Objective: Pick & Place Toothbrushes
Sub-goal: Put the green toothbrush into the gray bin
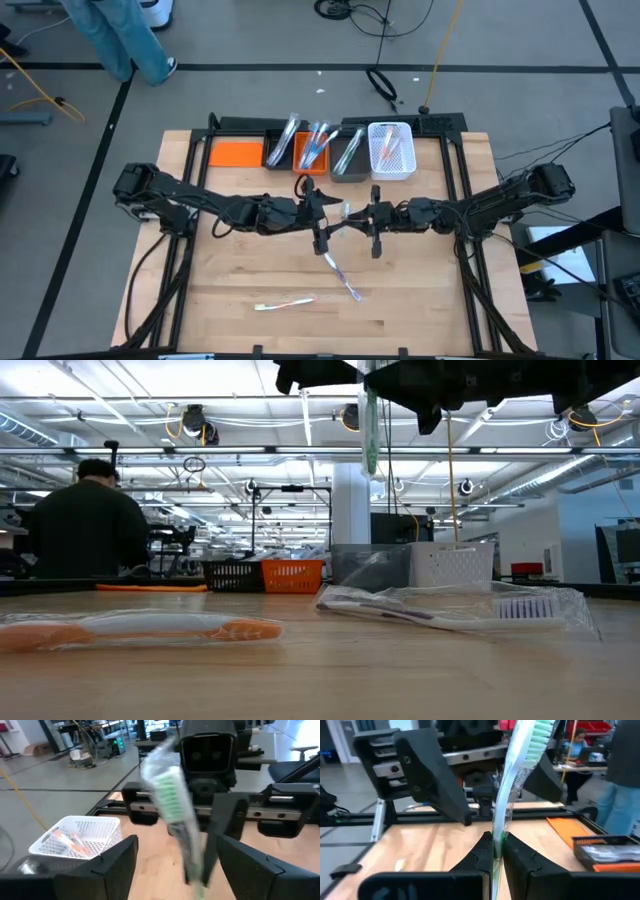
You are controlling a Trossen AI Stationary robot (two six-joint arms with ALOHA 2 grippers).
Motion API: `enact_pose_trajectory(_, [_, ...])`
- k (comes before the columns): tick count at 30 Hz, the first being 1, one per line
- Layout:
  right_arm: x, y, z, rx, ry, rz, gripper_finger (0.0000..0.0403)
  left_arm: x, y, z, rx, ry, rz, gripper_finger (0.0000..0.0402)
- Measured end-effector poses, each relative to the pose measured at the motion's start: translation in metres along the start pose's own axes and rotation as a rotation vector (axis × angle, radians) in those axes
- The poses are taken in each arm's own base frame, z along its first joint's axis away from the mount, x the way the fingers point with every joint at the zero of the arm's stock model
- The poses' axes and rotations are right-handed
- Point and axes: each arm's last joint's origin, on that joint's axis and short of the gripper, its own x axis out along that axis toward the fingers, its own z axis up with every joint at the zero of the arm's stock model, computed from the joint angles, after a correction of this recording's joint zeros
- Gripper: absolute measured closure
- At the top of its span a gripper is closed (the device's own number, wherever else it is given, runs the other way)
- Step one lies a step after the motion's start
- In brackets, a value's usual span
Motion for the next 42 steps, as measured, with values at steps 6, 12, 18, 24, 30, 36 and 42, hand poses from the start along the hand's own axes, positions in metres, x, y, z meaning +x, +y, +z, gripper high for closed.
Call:
enact_pose_trajectory(6, [-0.006, -0.006, 0.004, -0.006, 0.027, -0.057, 0.0388, -0.005, -0.005, -0.007, 0.055, 0.070, 0.171, 0.0128])
enact_pose_trajectory(12, [-0.008, -0.025, 0.008, 0.003, 0.021, -0.242, 0.0388, -0.013, -0.014, -0.017, 0.126, 0.155, 0.285, 0.0128])
enact_pose_trajectory(18, [-0.008, -0.061, 0.010, 0.049, 0.004, -0.390, 0.0388, -0.021, -0.027, -0.023, 0.122, 0.195, 0.249, 0.0128])
enact_pose_trajectory(24, [-0.011, -0.101, 0.012, 0.133, -0.068, -0.543, 0.0388, -0.027, -0.039, -0.024, 0.101, 0.193, 0.211, 0.0128])
enact_pose_trajectory(30, [-0.007, -0.133, -0.005, 0.230, -0.060, -0.652, 0.0388, -0.032, -0.048, -0.024, 0.096, 0.188, 0.182, 0.0128])
enact_pose_trajectory(36, [-0.003, -0.159, -0.023, 0.343, -0.092, -0.705, 0.0388, -0.034, -0.049, -0.026, 0.080, 0.202, 0.180, 0.0128])
enact_pose_trajectory(42, [0.004, -0.175, -0.046, 0.421, -0.080, -0.708, 0.0388, -0.034, -0.049, -0.027, 0.081, 0.215, 0.182, 0.0128])
